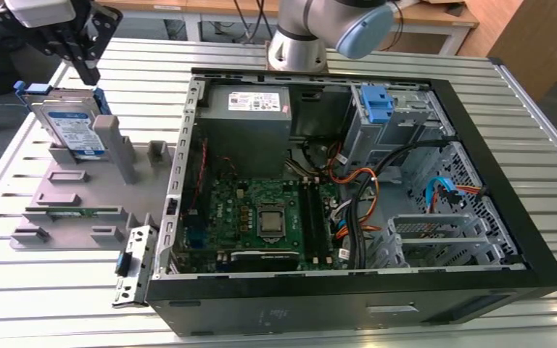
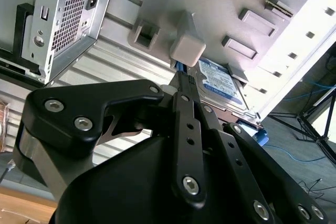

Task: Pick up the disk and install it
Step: 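Reach for the disk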

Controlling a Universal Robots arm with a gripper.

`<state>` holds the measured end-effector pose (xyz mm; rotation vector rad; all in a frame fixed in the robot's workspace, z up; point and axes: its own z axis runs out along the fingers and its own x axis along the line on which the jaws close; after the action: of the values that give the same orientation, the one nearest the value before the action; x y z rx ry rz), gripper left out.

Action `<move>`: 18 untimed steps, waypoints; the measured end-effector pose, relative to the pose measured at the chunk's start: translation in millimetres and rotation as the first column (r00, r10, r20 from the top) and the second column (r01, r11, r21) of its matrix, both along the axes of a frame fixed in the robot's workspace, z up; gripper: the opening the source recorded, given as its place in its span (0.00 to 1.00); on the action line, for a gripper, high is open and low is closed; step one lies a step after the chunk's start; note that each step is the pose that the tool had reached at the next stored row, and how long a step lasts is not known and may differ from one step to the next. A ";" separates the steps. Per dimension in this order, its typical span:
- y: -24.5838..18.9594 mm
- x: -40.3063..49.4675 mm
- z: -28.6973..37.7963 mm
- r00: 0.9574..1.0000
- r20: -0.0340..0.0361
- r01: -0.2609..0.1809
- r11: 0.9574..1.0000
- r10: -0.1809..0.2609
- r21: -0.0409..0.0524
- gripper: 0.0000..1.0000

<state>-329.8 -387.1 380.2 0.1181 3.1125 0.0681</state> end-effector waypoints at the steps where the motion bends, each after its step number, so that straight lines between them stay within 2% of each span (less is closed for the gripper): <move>1: 0.0 -1.1 0.0 1.000 0.000 0.000 1.000 0.000 0.000 0.11; 18: 0.4 -20.1 -1.5 1.000 0.000 0.000 1.000 0.000 0.000 0.11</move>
<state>-349.8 -386.7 378.7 0.1181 3.1125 0.0681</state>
